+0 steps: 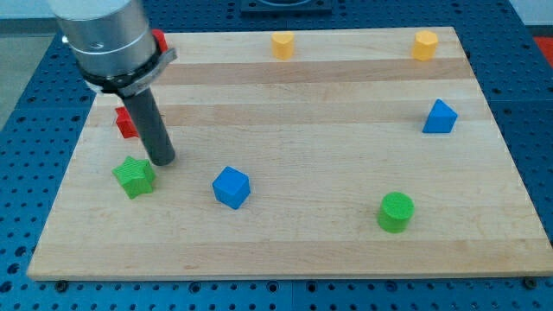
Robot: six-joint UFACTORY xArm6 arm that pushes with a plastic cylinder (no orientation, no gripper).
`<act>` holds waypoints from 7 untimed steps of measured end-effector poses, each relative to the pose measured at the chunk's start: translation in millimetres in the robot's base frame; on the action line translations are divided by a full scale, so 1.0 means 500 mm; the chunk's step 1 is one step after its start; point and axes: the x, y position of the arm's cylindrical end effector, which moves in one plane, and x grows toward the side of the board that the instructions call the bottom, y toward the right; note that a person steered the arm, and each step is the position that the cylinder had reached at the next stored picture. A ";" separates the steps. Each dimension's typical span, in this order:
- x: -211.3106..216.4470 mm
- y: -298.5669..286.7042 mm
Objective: Move the green star downwards
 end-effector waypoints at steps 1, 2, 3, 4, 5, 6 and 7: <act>0.019 -0.017; 0.040 -0.017; 0.058 -0.017; 0.067 -0.014; 0.081 -0.014; 0.099 -0.014; 0.120 -0.014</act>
